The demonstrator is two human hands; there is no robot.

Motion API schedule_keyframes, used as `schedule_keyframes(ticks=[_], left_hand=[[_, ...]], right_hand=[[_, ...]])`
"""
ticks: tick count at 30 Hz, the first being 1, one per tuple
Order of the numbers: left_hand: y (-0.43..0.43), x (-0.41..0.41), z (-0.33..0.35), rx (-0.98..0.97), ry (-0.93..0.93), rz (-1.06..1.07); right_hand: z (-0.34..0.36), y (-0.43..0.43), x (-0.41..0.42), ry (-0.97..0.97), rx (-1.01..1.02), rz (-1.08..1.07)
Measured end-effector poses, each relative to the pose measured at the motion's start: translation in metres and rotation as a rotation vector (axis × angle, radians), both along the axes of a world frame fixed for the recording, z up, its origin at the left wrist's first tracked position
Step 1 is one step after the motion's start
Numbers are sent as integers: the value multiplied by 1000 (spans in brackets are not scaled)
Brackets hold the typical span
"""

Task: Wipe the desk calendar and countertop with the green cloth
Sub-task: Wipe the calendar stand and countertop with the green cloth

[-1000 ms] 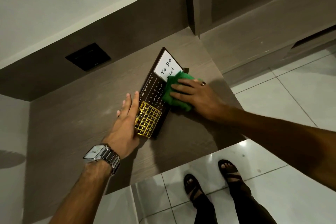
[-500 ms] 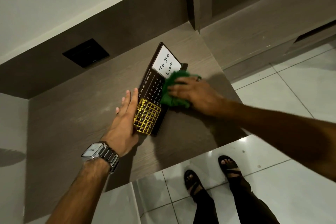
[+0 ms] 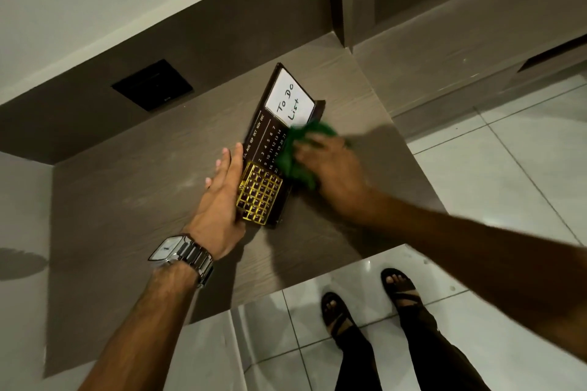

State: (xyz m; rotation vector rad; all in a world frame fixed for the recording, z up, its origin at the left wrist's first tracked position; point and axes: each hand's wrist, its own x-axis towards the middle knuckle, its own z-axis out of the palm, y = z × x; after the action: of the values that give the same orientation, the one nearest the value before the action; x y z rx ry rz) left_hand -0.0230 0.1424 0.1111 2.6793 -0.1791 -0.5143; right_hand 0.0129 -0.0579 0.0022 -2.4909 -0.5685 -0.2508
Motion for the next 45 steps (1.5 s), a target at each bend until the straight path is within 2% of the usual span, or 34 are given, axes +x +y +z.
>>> schedule_keyframes(ticks=[3,8,10,12,14,18,21,25,28,31,34,36,39,43,45], left_hand=[[0,0,1,-1,4,-3],[0,-1,2,24,-7,-21],[0,-1,2,29,-6,-27],[1,-1,1,32,0,-25],[0,-1,1,27,-1,-19],[-2,-1,3,-3,11,24],[-3,-1,3,2,16,31],[-3,0,2,23,10,20],[-4,1,2,28,2,7],[-4,1,2,29,-4,8],[-3,1,2,27,1,6],[-2,1,3,33,10,0],[-3,1,3,29,7,-16],[-4,2,4,24,6,-24],[-5,2,5,29,2,-24]], right_hand=[[-2,18,-44,32,-66,189],[5,-13,-16,-10,-134,423],[7,-39,23,29,-105,287],[11,-64,62,53,-172,140],[15,-74,83,76,-211,88],[10,-32,31,103,-87,-14],[1,19,-47,-20,-69,182],[-4,50,-100,207,-325,549],[-1,48,-107,205,-243,654],[17,31,-94,189,31,578],[27,5,-53,128,147,334],[29,-16,-17,125,143,158],[21,-32,14,78,-14,-42],[3,4,-34,-70,-117,121],[-1,16,-60,-35,-178,278]])
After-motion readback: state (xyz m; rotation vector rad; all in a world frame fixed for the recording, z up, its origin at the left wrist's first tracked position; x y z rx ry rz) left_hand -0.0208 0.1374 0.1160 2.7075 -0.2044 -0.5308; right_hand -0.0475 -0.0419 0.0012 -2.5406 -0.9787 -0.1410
